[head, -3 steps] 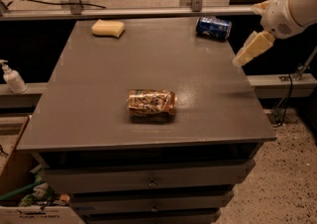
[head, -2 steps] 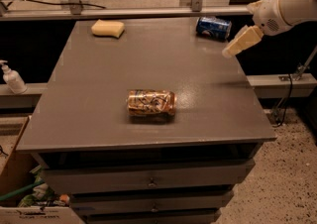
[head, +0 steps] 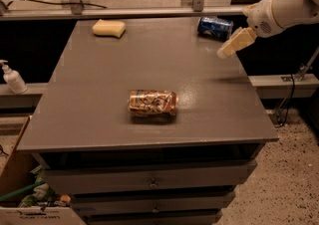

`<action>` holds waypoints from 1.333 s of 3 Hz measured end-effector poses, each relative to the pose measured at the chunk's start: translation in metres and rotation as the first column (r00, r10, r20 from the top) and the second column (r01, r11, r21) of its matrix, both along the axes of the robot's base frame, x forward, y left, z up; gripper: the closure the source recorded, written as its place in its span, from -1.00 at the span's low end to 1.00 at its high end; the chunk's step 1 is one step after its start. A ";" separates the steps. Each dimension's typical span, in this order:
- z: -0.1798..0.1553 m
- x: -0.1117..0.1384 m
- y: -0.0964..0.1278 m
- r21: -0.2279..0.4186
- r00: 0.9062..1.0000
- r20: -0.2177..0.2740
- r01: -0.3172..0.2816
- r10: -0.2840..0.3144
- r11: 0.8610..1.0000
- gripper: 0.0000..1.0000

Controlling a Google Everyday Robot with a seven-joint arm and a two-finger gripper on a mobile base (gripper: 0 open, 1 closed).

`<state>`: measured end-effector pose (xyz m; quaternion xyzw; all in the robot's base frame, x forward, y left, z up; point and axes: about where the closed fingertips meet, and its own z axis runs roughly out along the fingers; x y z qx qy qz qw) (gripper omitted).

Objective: Move pepsi can near sponge

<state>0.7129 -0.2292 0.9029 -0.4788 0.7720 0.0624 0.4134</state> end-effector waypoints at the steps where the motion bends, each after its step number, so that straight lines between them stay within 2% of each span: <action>1: -0.014 0.024 0.005 0.030 0.999 0.000 0.036 -0.036 0.999 -1.00; 2: -0.024 0.046 0.008 0.069 0.997 0.001 0.076 -0.076 0.995 -1.00; 4: -0.030 0.074 0.004 0.109 0.988 0.063 0.135 -0.143 0.985 -1.00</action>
Offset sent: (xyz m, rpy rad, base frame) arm 0.0703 0.0037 -0.0282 0.1147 -0.0166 -0.1326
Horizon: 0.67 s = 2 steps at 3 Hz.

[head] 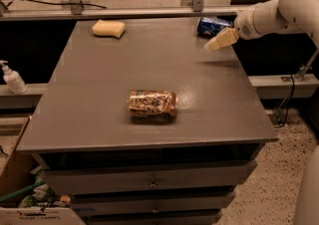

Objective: Move pepsi can near sponge

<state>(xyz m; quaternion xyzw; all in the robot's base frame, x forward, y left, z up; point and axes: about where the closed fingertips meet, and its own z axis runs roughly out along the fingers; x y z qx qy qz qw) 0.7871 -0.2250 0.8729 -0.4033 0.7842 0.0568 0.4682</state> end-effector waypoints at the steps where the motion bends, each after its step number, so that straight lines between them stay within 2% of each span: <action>1: -0.001 0.015 -0.007 -0.006 0.999 0.038 0.022 -0.022 1.000 -1.00; 2: -0.009 0.030 -0.016 -0.011 0.998 0.050 0.046 -0.046 0.999 -1.00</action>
Offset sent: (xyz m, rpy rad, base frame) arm 0.0465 -0.0339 -0.0116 -0.0219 -0.0713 -0.0837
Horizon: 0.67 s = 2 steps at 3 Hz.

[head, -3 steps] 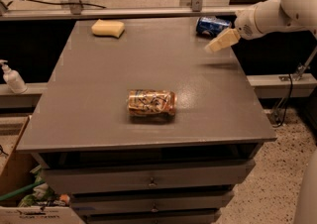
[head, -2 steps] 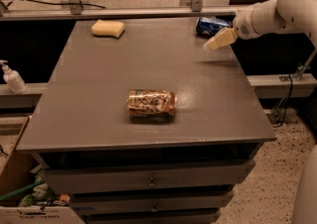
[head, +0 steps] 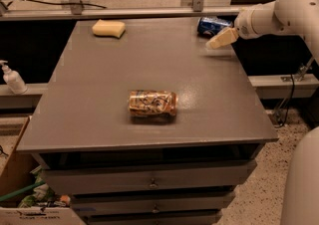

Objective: Move pepsi can near sponge

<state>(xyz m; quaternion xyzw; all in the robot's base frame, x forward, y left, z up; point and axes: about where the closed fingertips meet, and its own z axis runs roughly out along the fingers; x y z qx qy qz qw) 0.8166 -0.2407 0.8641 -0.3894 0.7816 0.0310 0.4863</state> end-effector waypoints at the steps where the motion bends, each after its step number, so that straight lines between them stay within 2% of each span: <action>1: -0.009 0.013 -0.007 0.008 1.000 -0.002 0.026 -0.026 1.000 -1.00; 2: -0.019 0.024 -0.011 0.025 0.999 -0.016 0.049 -0.049 0.998 -1.00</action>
Offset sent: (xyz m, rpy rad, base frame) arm 0.0382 -0.0221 -0.0237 0.0447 0.0244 -0.0854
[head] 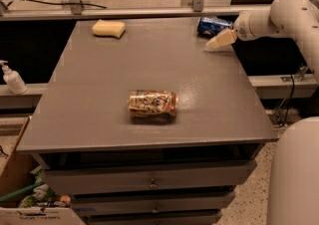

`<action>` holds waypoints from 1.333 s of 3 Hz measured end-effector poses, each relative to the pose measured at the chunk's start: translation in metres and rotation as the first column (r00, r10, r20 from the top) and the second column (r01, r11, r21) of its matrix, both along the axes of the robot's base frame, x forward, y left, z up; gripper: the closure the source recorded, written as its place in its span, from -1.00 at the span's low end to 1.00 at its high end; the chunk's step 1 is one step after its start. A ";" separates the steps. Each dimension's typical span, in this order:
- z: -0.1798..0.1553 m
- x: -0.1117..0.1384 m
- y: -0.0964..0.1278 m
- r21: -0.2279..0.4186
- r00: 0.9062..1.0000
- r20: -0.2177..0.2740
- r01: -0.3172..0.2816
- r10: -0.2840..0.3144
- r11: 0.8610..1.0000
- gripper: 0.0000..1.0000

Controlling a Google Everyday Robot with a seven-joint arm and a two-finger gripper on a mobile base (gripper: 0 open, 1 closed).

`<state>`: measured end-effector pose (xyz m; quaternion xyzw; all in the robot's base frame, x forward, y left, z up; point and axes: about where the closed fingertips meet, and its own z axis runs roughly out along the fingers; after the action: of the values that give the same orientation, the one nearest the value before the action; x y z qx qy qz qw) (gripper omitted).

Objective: Move pepsi can near sponge

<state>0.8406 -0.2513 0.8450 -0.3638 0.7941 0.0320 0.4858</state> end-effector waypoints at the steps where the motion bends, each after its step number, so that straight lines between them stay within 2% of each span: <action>1: -0.008 0.008 0.004 0.023 1.000 -0.020 0.008 -0.007 1.000 -1.00; 2: -0.014 0.013 0.009 0.044 0.999 -0.036 0.003 -0.001 0.999 -0.65; 4: -0.020 0.014 0.010 0.057 0.999 -0.053 -0.002 0.005 0.998 0.27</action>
Offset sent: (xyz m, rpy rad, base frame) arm 0.0204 0.0076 -0.0131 0.0676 0.0466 -0.0027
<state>0.8547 -0.2412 0.8254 -0.3502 0.8050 0.0650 0.4745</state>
